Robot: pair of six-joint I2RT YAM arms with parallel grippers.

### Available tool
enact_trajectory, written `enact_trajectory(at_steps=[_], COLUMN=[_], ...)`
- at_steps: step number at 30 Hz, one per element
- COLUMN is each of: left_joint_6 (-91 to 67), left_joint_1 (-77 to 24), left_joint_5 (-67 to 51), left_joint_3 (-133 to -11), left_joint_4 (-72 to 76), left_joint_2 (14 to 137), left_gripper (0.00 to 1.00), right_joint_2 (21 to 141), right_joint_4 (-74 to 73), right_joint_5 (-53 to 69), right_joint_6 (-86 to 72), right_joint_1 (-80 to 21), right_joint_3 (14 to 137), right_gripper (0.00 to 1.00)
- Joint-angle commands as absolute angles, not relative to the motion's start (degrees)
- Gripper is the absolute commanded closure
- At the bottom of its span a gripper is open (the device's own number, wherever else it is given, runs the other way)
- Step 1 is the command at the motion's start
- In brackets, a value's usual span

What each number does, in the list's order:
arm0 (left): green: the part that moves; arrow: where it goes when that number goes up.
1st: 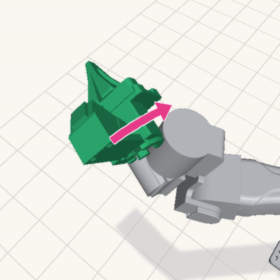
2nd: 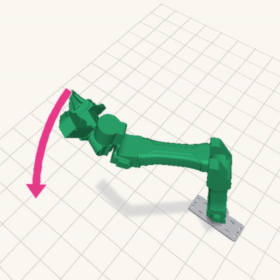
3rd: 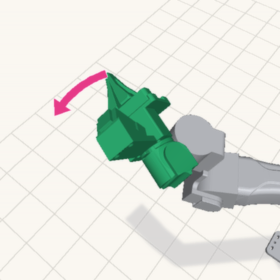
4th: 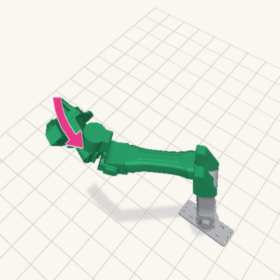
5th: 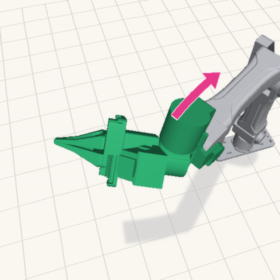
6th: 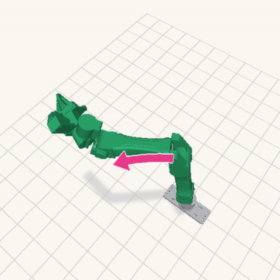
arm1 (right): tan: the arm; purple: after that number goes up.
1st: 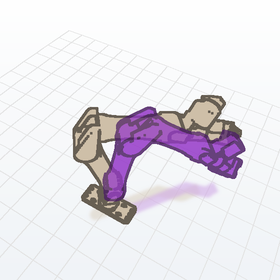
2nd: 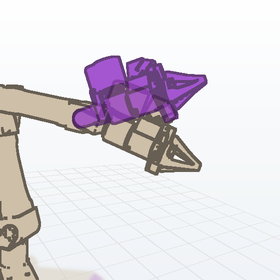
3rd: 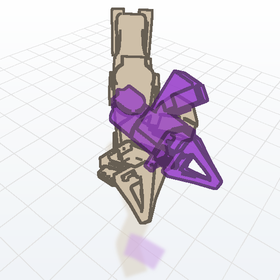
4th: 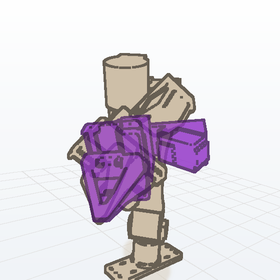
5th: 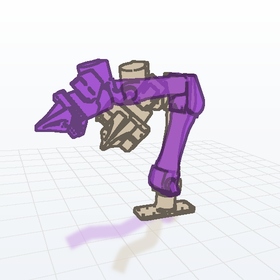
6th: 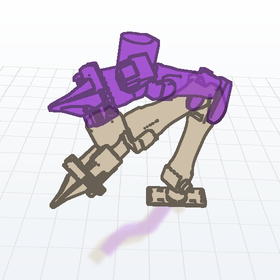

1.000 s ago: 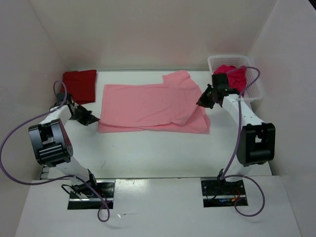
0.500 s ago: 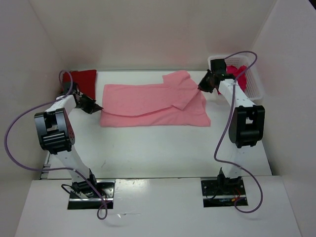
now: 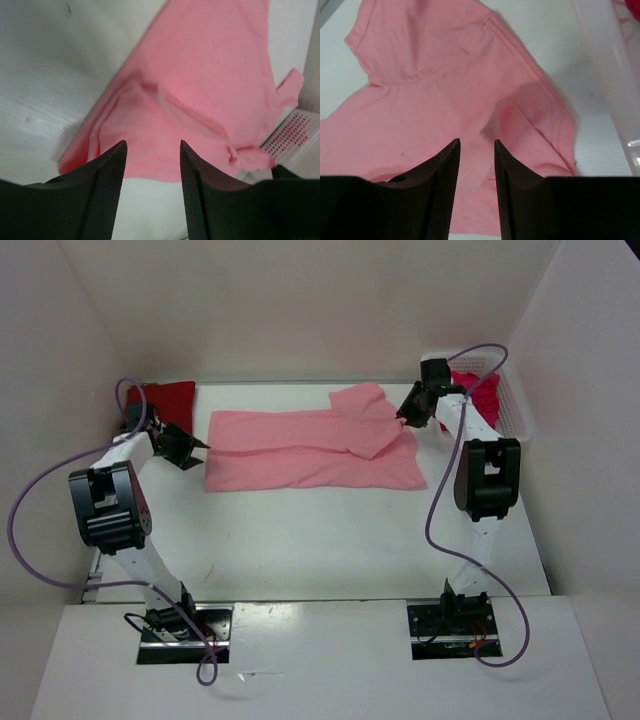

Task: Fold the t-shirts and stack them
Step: Fold the flattened tshirt in 1/3 of the way

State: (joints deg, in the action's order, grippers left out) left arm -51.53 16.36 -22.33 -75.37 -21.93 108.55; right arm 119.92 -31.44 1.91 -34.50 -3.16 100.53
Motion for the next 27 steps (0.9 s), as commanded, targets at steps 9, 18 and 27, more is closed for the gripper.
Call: enact_trajectory(at_steps=[9,18,27], left_joint_6=[-47.1,-48.8,-48.8], left_joint_1=[18.4,19.5,19.0], left_joint_5=[-23.6,-25.8,-25.9], left_joint_3=[-55.5,-55.9,-57.1], left_joint_4=[-20.2,-16.7,-15.0], left_joint_2=[92.5,100.5,104.0], left_gripper=[0.46,0.48,0.83], right_joint_2=[94.8,91.8,95.6], right_joint_4=[-22.8,-19.1,-17.1], right_joint_5=[4.2,4.7,3.4], right_joint_6=[-36.4,-37.9,-37.9], right_joint_1=[-1.7,4.7,5.2], right_joint_3=[71.8,53.9,54.8], right_gripper=[0.98,0.68,0.61])
